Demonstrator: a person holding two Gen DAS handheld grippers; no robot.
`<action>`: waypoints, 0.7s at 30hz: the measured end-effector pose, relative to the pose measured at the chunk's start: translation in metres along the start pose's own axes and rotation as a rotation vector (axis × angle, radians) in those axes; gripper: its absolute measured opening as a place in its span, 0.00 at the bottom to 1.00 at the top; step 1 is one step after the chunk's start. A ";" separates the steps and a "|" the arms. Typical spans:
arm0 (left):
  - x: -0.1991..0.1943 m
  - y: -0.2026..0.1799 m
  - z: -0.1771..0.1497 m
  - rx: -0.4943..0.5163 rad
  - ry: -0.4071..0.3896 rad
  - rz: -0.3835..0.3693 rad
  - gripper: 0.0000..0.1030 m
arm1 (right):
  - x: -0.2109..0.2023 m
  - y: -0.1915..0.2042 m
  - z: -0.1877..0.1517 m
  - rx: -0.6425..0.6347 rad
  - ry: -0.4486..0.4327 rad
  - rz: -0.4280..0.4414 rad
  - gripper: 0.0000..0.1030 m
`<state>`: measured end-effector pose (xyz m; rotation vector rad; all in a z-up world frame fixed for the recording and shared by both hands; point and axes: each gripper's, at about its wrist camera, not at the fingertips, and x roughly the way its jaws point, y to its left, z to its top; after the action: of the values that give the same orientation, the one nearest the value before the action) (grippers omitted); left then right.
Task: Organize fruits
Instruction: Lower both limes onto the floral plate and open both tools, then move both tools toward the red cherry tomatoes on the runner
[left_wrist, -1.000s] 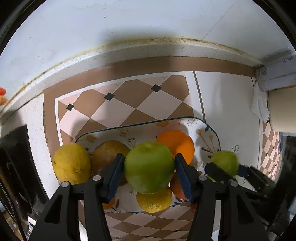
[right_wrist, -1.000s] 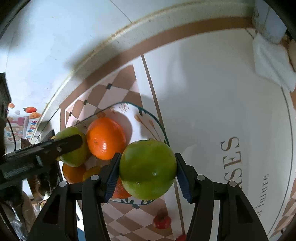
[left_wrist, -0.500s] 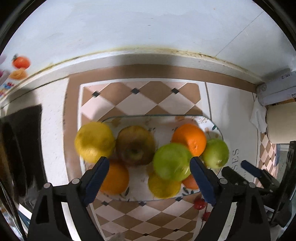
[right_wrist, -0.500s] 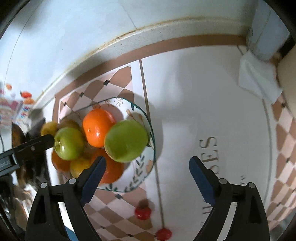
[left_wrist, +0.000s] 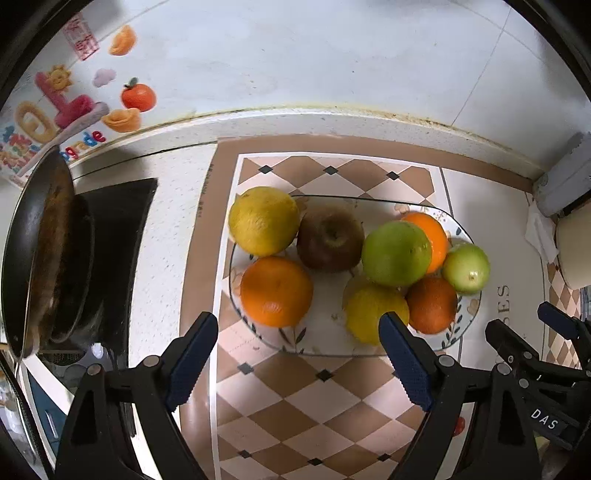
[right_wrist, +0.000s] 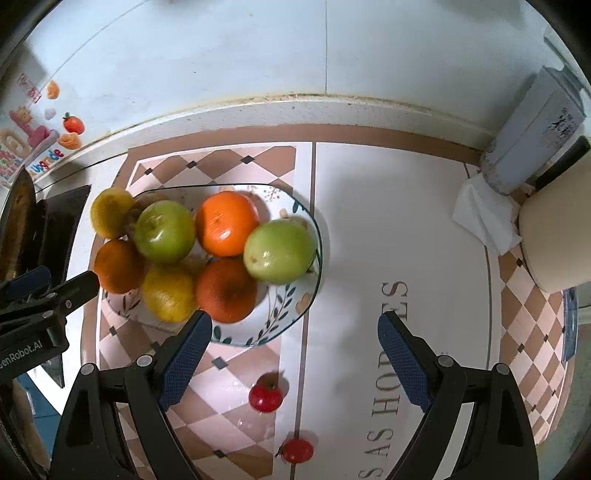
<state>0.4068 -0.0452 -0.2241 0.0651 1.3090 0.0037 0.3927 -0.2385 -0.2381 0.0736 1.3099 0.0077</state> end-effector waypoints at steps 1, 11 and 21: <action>-0.005 0.002 -0.003 -0.004 -0.013 0.000 0.86 | -0.007 0.001 -0.004 0.002 -0.009 -0.003 0.91; -0.076 0.019 -0.037 0.024 -0.178 -0.017 0.86 | -0.085 0.017 -0.038 0.009 -0.144 -0.024 0.91; -0.147 0.031 -0.082 0.027 -0.302 -0.067 0.86 | -0.167 0.028 -0.082 0.004 -0.275 -0.026 0.91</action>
<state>0.2909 -0.0162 -0.1018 0.0432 1.0084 -0.0787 0.2713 -0.2141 -0.0961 0.0588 1.0356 -0.0269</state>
